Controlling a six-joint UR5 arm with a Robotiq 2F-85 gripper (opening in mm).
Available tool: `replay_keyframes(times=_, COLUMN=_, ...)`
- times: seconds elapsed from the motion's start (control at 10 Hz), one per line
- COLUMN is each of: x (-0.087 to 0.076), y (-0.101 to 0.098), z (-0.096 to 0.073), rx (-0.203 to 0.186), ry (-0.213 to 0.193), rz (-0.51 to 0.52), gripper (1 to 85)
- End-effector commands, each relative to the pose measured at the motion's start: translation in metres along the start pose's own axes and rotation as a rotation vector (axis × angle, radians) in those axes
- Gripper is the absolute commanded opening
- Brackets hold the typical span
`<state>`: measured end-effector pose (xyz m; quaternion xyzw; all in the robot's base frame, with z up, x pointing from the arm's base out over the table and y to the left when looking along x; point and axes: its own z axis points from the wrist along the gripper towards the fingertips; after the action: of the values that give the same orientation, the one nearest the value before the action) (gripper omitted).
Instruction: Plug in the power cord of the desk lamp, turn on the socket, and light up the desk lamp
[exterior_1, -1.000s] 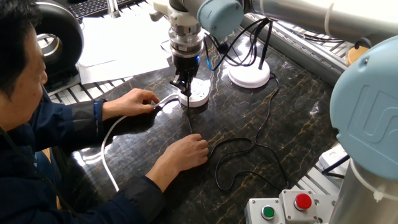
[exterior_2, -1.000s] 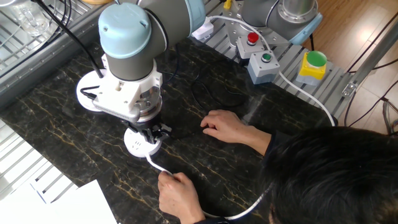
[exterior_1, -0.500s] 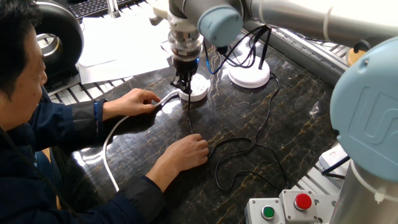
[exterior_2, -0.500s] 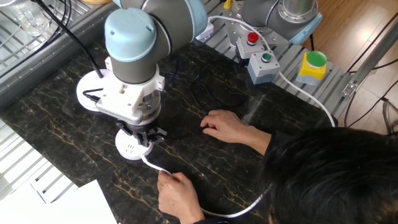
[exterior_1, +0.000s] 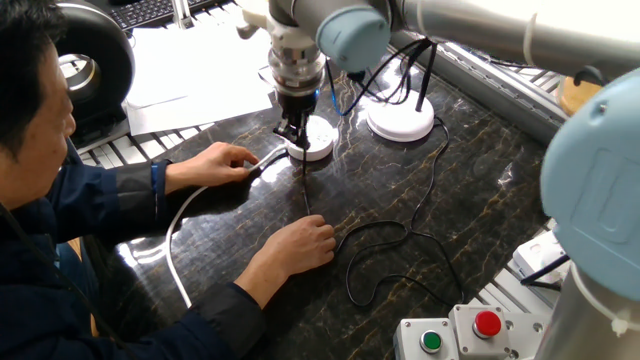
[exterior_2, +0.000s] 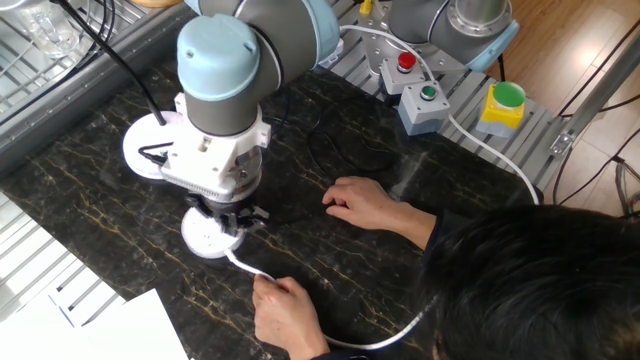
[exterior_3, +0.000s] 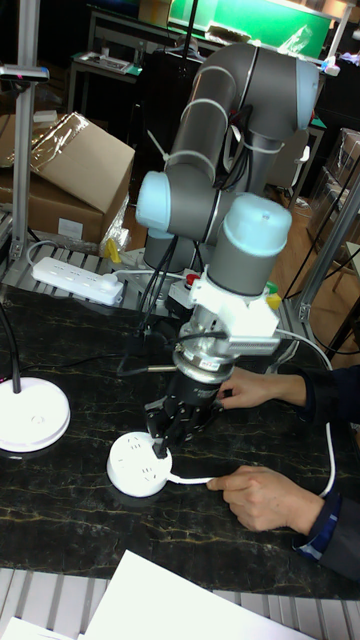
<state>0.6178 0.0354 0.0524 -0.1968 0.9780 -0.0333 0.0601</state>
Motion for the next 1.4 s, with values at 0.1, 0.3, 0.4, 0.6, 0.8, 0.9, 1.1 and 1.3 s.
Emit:
replay_keyframes(times=0.1, x=-0.017, y=0.009, z=-0.024, rx=-0.057, ry=-0.079, rz=-0.09, gripper=78.3)
replay_keyframes(times=0.3, x=-0.012, y=0.008, z=-0.039, rx=-0.067, ry=-0.071, rz=-0.102, gripper=76.7)
replay_keyframes(times=0.4, x=-0.008, y=0.004, z=-0.051, rx=-0.062, ry=-0.057, rz=-0.11, gripper=74.3)
replay_keyframes(times=0.6, x=-0.001, y=-0.005, z=-0.074, rx=-0.048, ry=-0.028, rz=-0.114, gripper=62.3)
replay_keyframes(times=0.8, x=0.001, y=-0.021, z=-0.089, rx=-0.009, ry=-0.016, rz=-0.03, gripper=2.0)
replay_keyframes(times=0.9, x=0.003, y=-0.029, z=-0.092, rx=0.011, ry=-0.01, rz=-0.044, gripper=1.3)
replay_keyframes(times=1.1, x=0.003, y=-0.055, z=-0.091, rx=0.067, ry=-0.001, rz=-0.162, gripper=1.3)
replay_keyframes(times=1.3, x=-0.013, y=-0.073, z=-0.07, rx=0.101, ry=-0.025, rz=-0.27, gripper=1.3)
